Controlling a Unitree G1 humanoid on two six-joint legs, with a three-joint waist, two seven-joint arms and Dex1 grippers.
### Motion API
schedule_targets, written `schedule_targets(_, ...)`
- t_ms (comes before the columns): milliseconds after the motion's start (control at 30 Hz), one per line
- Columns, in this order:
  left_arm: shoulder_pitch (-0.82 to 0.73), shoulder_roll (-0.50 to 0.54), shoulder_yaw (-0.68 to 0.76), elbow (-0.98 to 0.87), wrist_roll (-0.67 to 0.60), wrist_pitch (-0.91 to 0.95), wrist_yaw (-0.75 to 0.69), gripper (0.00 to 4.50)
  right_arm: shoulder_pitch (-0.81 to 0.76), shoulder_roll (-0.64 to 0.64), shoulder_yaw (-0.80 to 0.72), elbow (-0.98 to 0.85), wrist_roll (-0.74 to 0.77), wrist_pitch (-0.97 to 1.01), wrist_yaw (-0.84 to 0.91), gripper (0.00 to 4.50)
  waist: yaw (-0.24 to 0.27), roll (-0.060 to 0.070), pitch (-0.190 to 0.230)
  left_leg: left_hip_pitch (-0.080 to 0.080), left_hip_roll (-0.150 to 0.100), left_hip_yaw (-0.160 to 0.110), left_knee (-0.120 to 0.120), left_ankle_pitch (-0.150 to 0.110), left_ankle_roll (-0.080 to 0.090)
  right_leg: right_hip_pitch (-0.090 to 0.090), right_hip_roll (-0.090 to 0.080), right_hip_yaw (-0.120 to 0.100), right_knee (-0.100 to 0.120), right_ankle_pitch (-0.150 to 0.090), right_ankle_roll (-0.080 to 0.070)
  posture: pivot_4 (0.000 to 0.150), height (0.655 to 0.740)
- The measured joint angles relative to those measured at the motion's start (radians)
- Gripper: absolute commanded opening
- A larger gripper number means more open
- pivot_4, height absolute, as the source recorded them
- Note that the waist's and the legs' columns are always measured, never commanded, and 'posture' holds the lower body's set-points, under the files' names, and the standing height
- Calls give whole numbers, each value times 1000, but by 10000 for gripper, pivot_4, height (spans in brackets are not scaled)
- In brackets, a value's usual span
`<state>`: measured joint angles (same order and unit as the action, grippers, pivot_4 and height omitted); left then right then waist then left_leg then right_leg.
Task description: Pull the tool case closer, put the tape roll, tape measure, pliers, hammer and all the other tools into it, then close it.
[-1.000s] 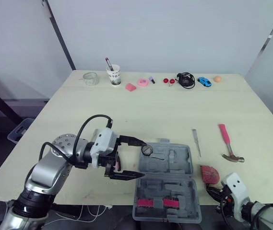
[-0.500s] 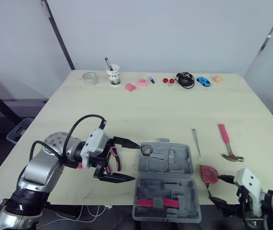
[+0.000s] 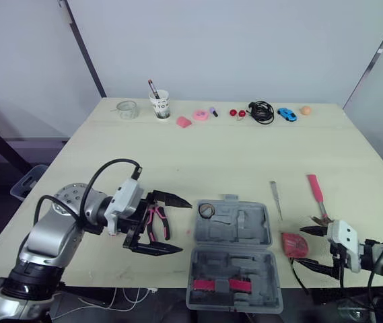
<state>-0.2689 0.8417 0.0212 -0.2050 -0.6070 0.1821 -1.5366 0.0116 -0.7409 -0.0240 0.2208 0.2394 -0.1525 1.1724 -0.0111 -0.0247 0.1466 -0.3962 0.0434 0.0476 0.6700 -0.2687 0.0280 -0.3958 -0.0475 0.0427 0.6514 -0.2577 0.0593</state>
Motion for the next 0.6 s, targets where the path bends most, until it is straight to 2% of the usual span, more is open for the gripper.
schedule_targets(267, 35, 20, 18, -22, -24, 6, -3, 45000, -91, 19, 79, 153, -87, -104, 21, 44398, 0, 0, 0, 0, 0, 0, 0, 0, 0, 0, 0, 0, 1, 0, 0, 1500, 7400)
schedule_targets(600, 62, 20, 30, -40, -24, 6, 5, 45000, -151, -8, 139, 107, -129, -11, 47, 44398, 1, 1, 0, 1, 0, 0, 0, 0, 0, 0, 0, 0, 2, 0, 0, 1500, 7400)
